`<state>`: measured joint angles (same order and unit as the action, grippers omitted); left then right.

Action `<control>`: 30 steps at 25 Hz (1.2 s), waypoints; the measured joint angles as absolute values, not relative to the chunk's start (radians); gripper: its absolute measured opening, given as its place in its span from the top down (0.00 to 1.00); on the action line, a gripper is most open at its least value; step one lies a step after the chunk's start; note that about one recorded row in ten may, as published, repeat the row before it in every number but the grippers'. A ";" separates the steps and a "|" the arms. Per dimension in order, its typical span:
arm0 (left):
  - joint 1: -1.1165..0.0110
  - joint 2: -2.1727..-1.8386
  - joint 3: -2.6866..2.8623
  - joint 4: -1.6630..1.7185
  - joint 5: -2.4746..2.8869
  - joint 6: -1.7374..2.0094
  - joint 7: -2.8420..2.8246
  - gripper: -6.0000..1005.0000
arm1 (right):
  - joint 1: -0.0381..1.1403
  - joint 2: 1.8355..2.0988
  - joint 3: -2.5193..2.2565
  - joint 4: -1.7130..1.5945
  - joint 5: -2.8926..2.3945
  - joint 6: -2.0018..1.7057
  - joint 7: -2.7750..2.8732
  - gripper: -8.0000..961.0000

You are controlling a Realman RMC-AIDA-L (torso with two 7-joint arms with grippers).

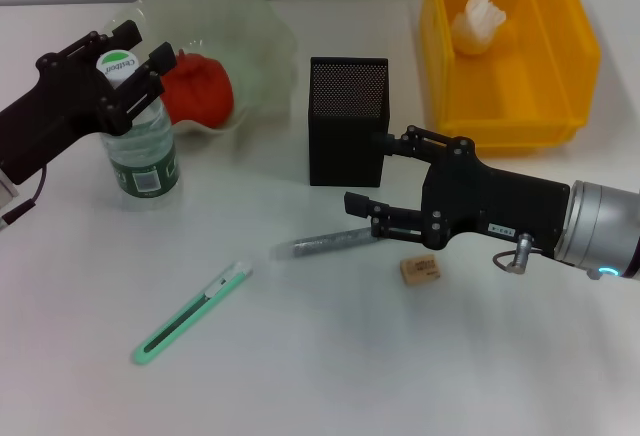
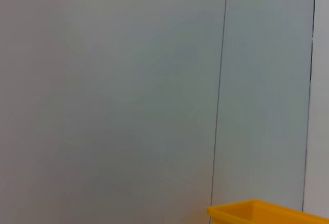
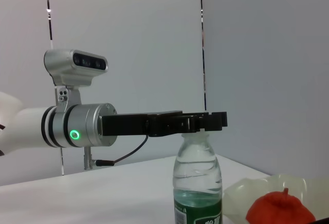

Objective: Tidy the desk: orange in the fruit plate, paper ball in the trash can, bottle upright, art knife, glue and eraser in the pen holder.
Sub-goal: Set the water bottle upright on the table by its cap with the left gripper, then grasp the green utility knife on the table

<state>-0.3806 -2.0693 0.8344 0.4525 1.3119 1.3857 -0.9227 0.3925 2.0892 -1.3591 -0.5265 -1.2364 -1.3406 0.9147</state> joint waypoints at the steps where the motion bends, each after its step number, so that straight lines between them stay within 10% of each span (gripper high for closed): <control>1: -0.381 -2.069 0.834 0.453 1.312 1.386 -0.923 0.49 | 0.393 2.089 -1.359 -0.527 -1.236 -1.341 0.915 0.20; 30: -0.370 -2.064 0.833 0.542 1.242 1.610 -1.131 0.24 | 0.370 2.084 -1.339 -0.539 -1.238 -1.378 0.914 0.20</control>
<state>-0.3703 -2.0643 0.8329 0.5417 1.2420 1.6103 -1.1313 0.3695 2.0835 -1.3389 -0.5390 -1.2379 -1.3780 0.9142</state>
